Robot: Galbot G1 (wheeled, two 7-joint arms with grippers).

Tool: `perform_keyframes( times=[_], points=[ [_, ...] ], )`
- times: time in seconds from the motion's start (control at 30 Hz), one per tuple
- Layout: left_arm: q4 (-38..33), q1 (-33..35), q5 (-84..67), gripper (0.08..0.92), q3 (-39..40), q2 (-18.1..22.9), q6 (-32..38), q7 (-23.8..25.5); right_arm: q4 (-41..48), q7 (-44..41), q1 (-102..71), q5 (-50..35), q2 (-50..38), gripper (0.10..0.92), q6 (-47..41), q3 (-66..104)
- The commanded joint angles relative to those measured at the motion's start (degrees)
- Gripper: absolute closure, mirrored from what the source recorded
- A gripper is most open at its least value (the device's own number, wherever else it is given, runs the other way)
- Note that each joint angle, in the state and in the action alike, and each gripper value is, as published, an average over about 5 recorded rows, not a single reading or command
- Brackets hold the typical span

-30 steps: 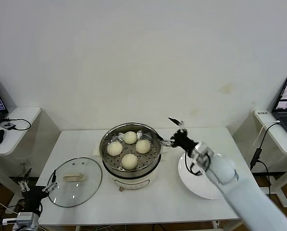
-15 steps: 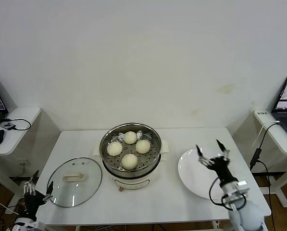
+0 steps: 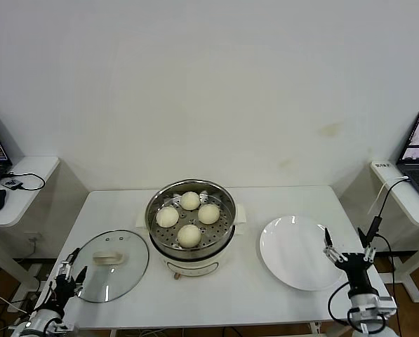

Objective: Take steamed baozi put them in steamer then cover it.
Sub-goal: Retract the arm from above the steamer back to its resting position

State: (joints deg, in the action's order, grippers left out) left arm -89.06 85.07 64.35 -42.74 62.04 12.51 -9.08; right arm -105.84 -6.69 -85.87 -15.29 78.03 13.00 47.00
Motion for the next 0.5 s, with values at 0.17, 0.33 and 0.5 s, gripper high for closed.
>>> perform_keyframes(
  times=[0.17,0.33,0.5],
  points=[
    [0.2,-3.0,4.7,0.177,3.0,0.5,0.2,0.8,-0.4,0.8,-3.5,0.4,2.4,0.203,1.6,3.0],
    [0.0,-4.1,3.8,0.177,3.8,0.7,0.0,1.2,-0.2,0.7,-3.8,0.8,2.8,0.203,1.8,3.0],
    [1.0,-5.8,3.7,0.177,4.6,1.1,-0.1,1.4,0.0,0.5,-4.0,1.0,3.2,0.202,2.0,2.8]
  ],
)
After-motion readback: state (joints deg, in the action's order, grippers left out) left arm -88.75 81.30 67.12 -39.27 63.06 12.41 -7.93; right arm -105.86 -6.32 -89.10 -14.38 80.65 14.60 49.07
